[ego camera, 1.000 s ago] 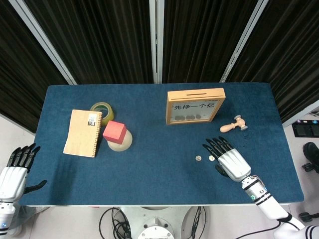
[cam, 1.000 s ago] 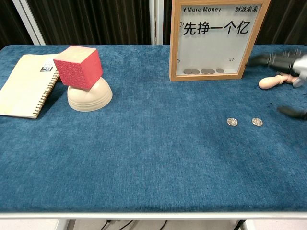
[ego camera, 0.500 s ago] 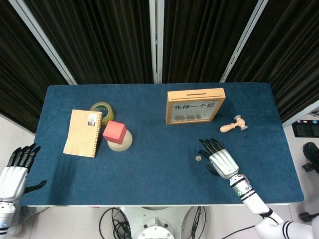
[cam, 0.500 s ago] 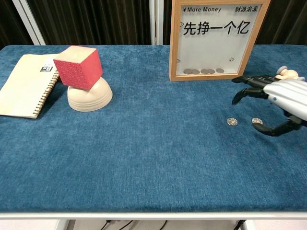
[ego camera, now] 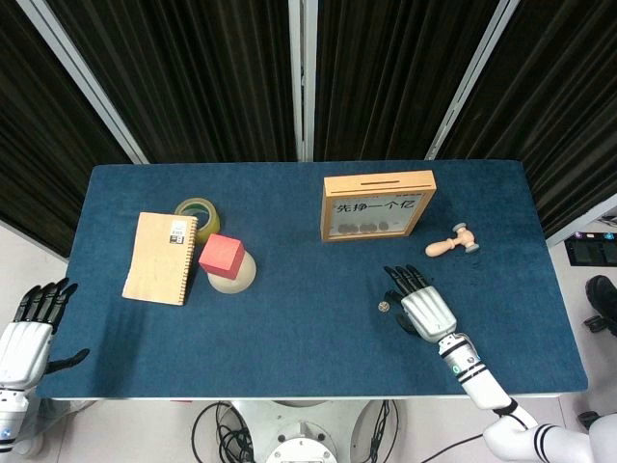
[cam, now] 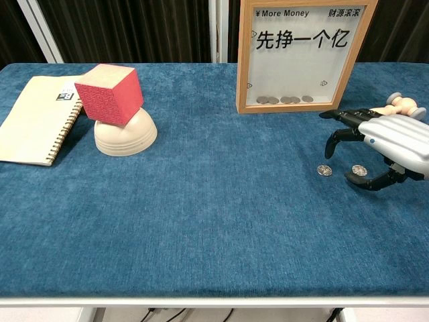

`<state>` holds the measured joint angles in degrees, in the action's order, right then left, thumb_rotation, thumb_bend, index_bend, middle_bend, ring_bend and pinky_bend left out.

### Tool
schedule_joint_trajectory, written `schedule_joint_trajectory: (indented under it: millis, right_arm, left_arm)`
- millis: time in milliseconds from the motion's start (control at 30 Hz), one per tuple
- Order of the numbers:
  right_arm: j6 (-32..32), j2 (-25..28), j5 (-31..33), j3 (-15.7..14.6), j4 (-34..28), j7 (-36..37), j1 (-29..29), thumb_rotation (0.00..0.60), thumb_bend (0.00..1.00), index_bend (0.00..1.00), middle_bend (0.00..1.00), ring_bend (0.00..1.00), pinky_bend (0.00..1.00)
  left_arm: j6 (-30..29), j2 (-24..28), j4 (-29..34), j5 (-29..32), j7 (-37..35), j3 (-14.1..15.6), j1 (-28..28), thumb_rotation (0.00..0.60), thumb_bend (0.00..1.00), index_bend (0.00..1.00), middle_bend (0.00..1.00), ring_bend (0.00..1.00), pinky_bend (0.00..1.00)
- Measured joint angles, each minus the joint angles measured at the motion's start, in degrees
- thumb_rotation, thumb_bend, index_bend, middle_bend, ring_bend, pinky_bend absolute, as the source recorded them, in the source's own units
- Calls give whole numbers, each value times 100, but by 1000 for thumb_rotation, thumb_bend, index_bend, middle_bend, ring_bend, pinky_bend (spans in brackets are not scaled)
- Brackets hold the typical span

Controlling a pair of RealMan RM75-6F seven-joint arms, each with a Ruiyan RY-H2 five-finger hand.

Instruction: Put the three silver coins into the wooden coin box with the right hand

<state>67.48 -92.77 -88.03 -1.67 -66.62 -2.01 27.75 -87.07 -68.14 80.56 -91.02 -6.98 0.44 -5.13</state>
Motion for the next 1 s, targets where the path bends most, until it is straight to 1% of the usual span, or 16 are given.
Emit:
schedule_joint_trajectory:
  millis: [267,1000]
  right_arm:
    - [-112,-71,-36,5,93,135,-3,600,334,379,0,0,0]
    - [-251,-176,-52,83,163,104,6,600,335,370,0,0,0]
  left_arm:
    - [16,-12,-46,9,-34,11,6,600,40,16,0,0,0]
    - [31,-32,-145,36,-131,7,11,600,40,16,0,0,0]
